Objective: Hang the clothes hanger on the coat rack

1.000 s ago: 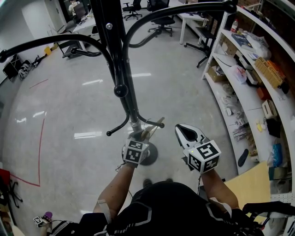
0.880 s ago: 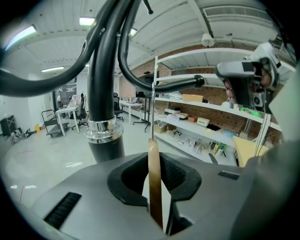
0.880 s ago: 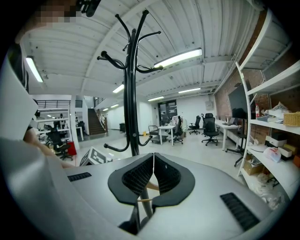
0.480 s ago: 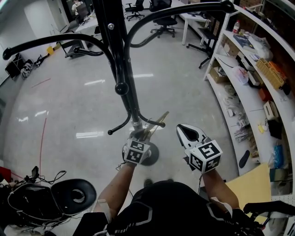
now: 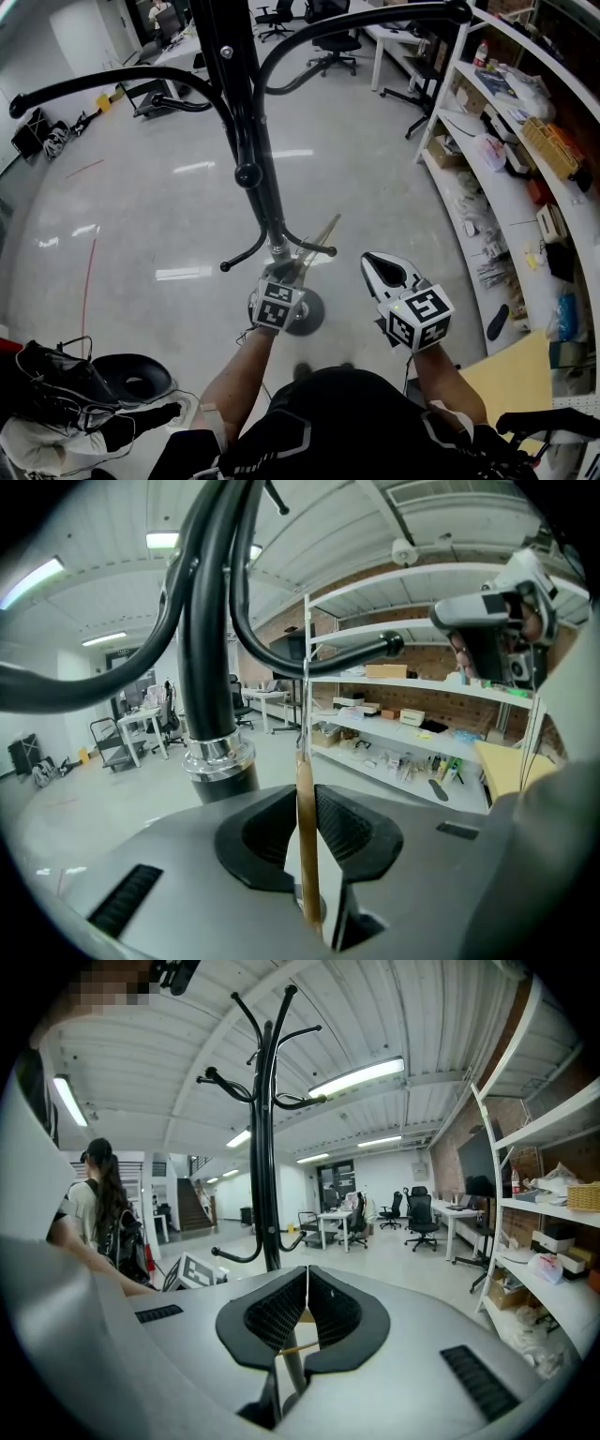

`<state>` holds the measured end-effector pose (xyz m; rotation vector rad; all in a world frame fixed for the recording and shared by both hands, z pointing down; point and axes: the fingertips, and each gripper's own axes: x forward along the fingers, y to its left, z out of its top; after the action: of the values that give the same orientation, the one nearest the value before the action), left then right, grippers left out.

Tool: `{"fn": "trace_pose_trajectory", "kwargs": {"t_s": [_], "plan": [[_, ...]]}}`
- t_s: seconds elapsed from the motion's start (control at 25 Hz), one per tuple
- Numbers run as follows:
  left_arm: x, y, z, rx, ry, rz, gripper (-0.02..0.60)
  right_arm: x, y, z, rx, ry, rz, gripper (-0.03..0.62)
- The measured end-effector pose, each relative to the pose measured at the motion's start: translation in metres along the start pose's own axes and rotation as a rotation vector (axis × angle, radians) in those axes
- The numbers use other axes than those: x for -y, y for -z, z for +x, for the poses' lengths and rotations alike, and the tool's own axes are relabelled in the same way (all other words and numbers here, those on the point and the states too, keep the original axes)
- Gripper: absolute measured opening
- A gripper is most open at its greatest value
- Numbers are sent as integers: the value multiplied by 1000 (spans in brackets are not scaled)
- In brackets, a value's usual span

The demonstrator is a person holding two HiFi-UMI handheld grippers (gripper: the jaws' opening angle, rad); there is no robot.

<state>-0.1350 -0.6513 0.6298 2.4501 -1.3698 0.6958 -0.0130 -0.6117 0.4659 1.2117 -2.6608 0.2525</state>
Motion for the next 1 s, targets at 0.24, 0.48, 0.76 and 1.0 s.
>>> {"fn": "trace_pose_trajectory", "kwargs": {"t_s": [0.24, 0.48, 0.76, 1.0], "plan": [[3, 3, -1, 3, 9, 10, 55, -1, 2, -2, 0, 2, 0, 9], [4, 4, -3, 12, 6, 52, 55, -2, 0, -6, 11, 10, -3, 9], [-2, -2, -18, 28, -20, 43, 69, -4, -4, -9, 16, 15, -3, 9], [-2, -13, -46, 100, -20, 12, 69, 1, -12, -14, 23, 30, -11, 8]]}}
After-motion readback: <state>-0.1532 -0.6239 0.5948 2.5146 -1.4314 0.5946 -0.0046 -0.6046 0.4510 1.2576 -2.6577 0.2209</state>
